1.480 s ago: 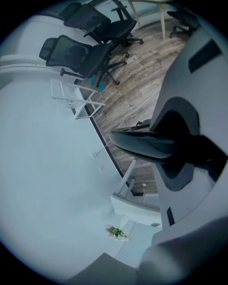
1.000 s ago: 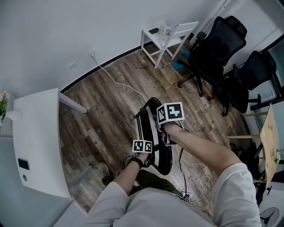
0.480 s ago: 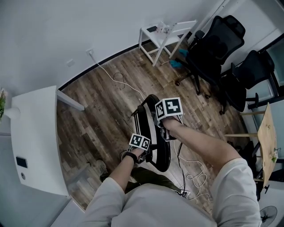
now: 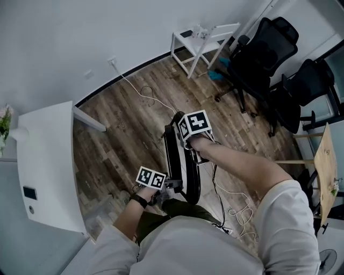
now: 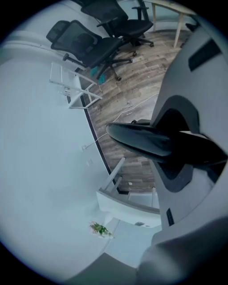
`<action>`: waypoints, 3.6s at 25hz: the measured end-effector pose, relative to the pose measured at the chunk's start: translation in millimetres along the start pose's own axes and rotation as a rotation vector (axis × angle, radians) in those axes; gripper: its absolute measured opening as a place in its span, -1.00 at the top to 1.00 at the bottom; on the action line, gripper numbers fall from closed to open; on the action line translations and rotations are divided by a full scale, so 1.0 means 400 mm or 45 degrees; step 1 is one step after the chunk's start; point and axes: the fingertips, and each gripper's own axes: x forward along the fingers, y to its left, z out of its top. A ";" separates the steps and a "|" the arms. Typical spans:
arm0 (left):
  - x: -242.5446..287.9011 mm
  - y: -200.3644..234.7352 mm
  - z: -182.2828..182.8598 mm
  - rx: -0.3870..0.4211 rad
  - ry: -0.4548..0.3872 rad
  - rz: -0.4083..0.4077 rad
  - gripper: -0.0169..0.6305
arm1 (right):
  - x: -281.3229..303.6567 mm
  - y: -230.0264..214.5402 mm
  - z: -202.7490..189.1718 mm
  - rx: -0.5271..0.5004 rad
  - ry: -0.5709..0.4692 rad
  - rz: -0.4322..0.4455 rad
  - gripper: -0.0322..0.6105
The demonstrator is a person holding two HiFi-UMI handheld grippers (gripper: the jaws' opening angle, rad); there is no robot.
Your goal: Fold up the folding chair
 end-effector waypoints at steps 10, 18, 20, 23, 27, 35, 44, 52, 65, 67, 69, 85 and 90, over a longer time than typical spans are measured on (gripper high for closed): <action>-0.143 -0.303 0.101 0.152 -0.295 0.024 -0.38 | 0.022 0.054 0.008 -0.075 0.054 -0.030 0.46; -0.059 -0.256 0.056 0.319 -0.169 0.439 -0.38 | 0.048 0.132 0.022 -0.105 0.083 -0.054 0.45; -0.070 -0.237 0.057 0.347 -0.142 0.538 -0.38 | 0.053 0.153 0.028 -0.096 0.087 -0.063 0.45; -0.093 -0.214 0.063 0.351 -0.135 0.627 -0.34 | 0.062 0.178 0.042 -0.085 0.081 -0.091 0.48; -0.148 -0.187 0.039 0.335 -0.116 0.630 -0.20 | 0.082 0.231 0.048 -0.083 0.079 -0.129 0.53; -0.302 -0.105 -0.007 0.300 -0.131 0.612 -0.01 | 0.131 0.363 0.073 -0.087 0.087 -0.217 0.54; -0.512 -0.025 -0.023 0.259 -0.214 0.611 0.06 | 0.152 0.538 0.141 0.004 0.051 -0.199 0.58; -0.735 0.065 -0.043 0.209 -0.285 0.661 0.07 | 0.198 0.785 0.222 -0.055 0.031 -0.148 0.58; -1.022 0.227 -0.131 0.134 -0.370 0.703 0.09 | 0.322 1.134 0.277 -0.148 0.042 -0.116 0.58; -1.059 0.246 -0.141 0.125 -0.381 0.701 0.09 | 0.338 1.176 0.285 -0.154 0.044 -0.112 0.58; -1.093 0.263 -0.149 0.122 -0.389 0.699 0.09 | 0.352 1.214 0.291 -0.159 0.051 -0.113 0.58; -1.280 0.391 -0.193 0.130 -0.366 0.630 0.14 | 0.450 1.394 0.350 -0.125 0.039 -0.075 0.43; -1.317 0.400 -0.179 0.189 -0.417 0.615 0.11 | 0.464 1.431 0.347 -0.154 0.052 0.002 0.30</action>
